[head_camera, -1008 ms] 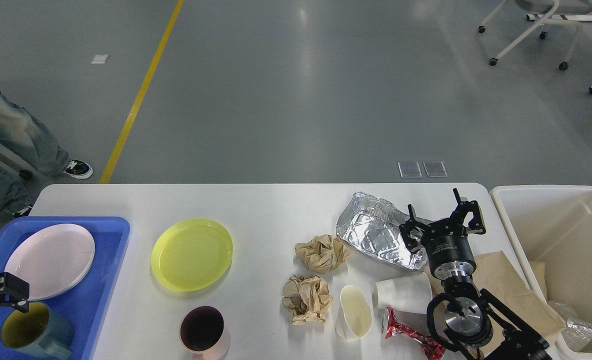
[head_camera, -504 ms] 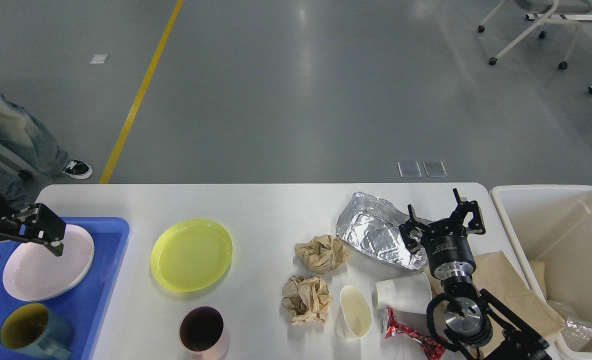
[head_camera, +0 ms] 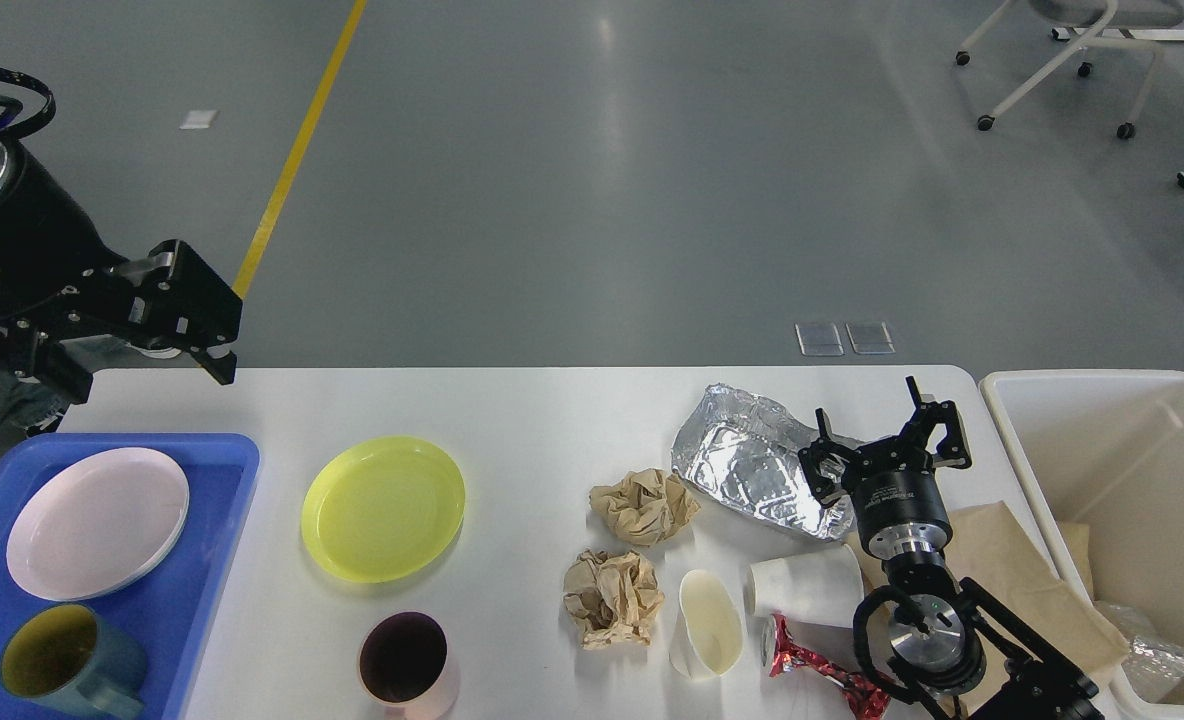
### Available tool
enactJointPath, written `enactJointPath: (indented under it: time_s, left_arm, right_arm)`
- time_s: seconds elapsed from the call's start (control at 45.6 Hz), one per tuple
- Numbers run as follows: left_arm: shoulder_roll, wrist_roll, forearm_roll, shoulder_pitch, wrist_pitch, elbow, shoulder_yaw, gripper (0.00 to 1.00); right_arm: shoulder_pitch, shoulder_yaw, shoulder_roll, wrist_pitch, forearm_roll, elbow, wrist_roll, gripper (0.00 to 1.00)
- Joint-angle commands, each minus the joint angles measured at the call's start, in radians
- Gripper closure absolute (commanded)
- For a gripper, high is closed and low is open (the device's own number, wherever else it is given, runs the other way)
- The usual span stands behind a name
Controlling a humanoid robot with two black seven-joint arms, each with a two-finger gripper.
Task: Tidy desktop
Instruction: 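Raise the left gripper and move it toward the pink mug, then lower the left gripper and grasp the pink mug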
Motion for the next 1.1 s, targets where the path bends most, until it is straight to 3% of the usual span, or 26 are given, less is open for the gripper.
enactJointPath:
  time_s: [0.0,0.175,0.438,0.745,0.943,1.03,1.074]
  left_arm:
    - [-0.04,0.004,-0.075,-0.095,-0.004,-0.05,-0.01,0.04]
    - [-0.066,0.003,-0.138,-0.158,-0.014,-0.076,-0.027,0.04]
    - [-0.081,-0.002,-0.137,-0.147,-0.014,-0.079,-0.063,0.04]
    - [-0.085,0.012,-0.119,0.043,-0.012,-0.074,-0.191,0.04]
    - [-0.095,0.014,0.015,0.275,0.105,-0.073,-0.277,0.04]
    - [-0.117,0.014,0.088,0.384,0.192,-0.073,-0.294,0.05]
    - [-0.12,0.014,0.107,0.446,0.278,-0.073,-0.294,0.05]
  right_arm:
    - [0.0,0.0,0.0,0.0,0.0,0.0,0.0,0.0]
    - [0.0,0.0,0.0,0.0,0.0,0.0,0.0,0.0]
    - [0.0,0.0,0.0,0.0,0.0,0.001,0.0,0.0]
    - [0.0,0.0,0.0,0.0,0.0,0.001,0.0,0.0]
    - [0.0,0.0,0.0,0.0,0.0,0.001,0.0,0.0]
    - [0.0,0.0,0.0,0.0,0.0,0.001,0.0,0.0]
    - [0.0,0.0,0.0,0.0,0.0,0.001,0.0,0.0]
